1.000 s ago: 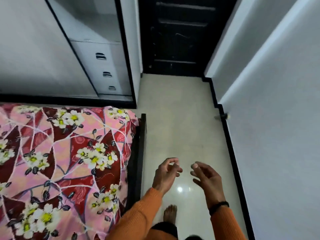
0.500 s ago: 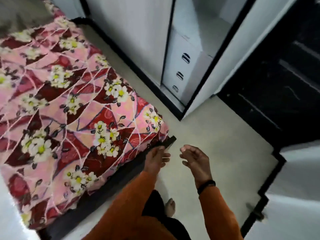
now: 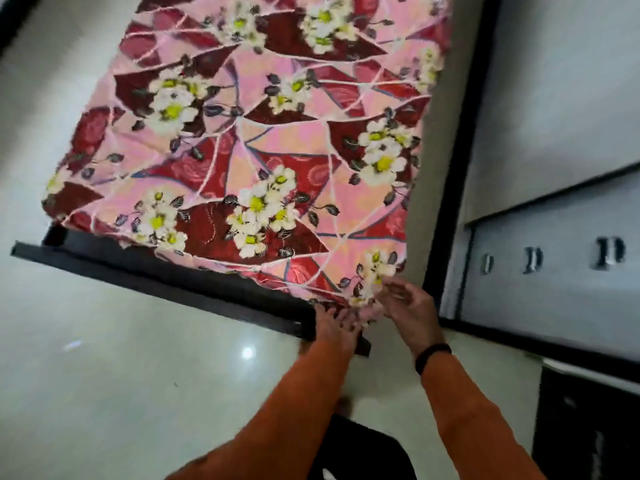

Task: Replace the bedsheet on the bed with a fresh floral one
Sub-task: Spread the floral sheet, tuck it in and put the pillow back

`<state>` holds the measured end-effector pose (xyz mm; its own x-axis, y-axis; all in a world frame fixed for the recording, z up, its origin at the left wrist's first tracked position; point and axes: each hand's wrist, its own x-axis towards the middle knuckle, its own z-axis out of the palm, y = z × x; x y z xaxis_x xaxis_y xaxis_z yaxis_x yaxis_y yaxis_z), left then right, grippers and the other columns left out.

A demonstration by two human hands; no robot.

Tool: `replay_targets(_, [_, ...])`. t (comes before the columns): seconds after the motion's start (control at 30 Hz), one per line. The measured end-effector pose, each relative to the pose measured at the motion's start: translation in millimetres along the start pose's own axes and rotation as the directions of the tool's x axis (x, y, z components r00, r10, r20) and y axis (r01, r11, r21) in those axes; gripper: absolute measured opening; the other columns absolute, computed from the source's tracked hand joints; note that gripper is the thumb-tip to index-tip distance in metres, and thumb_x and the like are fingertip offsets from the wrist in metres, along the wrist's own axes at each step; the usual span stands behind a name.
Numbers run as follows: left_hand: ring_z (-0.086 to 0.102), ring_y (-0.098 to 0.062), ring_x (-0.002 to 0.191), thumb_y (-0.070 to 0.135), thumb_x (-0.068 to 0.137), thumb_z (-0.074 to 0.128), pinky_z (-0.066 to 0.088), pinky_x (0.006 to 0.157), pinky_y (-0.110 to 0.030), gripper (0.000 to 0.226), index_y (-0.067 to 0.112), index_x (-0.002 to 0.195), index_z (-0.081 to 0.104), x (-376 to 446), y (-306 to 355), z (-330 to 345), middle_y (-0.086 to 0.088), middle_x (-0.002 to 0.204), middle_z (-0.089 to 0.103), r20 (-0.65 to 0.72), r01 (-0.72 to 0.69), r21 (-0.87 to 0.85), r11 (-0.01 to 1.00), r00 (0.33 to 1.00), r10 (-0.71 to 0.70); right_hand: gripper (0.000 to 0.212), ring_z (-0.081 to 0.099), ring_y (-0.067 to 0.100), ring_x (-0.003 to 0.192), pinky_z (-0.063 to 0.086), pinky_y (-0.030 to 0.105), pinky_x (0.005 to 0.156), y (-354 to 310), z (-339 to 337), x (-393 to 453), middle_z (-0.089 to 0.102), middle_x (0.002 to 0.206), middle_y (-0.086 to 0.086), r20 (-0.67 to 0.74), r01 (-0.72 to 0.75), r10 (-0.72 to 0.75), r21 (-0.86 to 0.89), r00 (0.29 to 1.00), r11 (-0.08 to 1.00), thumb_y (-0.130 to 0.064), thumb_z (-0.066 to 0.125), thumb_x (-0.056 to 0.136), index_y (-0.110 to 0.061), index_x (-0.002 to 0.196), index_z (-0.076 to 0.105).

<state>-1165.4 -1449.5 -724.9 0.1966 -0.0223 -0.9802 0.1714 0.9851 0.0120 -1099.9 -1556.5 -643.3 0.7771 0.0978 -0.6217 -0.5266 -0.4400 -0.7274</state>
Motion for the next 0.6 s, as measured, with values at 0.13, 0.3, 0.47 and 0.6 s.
replay_targets(0.13, [0.064,-0.042,0.113,0.084,0.09,0.026,0.057,0.085,-0.056,0.089,0.012,0.125,0.066,107.3,-29.3,22.0,-0.014,0.12,0.069,0.046,-0.093,-0.142,0.986,0.994,0.1,0.053,0.068,0.02,0.105,0.056,0.036,0.085,24.7,-11.0,99.0,0.068,0.119,-0.001,0.079,0.065,-0.05,-0.207,0.996,0.976,-0.04,0.085,0.08,-0.027,0.126,0.062])
replay_targets(0.3, [0.069,-0.029,0.083,0.086,0.084,0.036,0.061,0.084,-0.049,0.078,0.018,0.101,0.07,143.3,-29.9,39.8,-0.008,0.083,0.074,-0.113,-0.118,-0.329,0.937,0.99,0.085,0.065,0.061,0.027,0.114,0.049,0.04,0.097,31.9,-13.9,203.3,0.063,0.134,0.011,0.163,0.146,-0.097,-0.326,0.982,0.934,-0.054,0.081,0.08,-0.023,0.133,0.059])
replay_targets(0.47, [0.068,-0.035,0.11,0.094,0.078,0.032,0.051,0.104,-0.051,0.09,0.022,0.104,0.079,167.6,-41.7,43.3,-0.011,0.106,0.078,-0.148,-0.172,-0.402,0.899,0.981,0.121,0.115,0.062,0.021,0.126,0.047,0.056,0.108,62.8,-29.4,278.9,0.061,0.142,-0.004,0.257,0.001,0.05,-0.193,0.965,0.981,-0.068,0.092,0.053,-0.031,0.15,0.044])
replay_targets(0.6, [0.066,-0.039,0.109,0.095,0.078,0.032,0.052,0.096,-0.049,0.093,0.019,0.109,0.077,190.9,-50.8,47.3,-0.016,0.115,0.075,-0.096,-0.178,-0.533,0.828,0.984,0.149,0.069,0.065,0.035,0.121,0.049,0.062,0.103,55.1,-23.5,279.0,0.067,0.134,0.011,0.509,-0.237,0.219,-0.031,0.832,0.971,-0.053,0.082,0.08,-0.022,0.138,0.062])
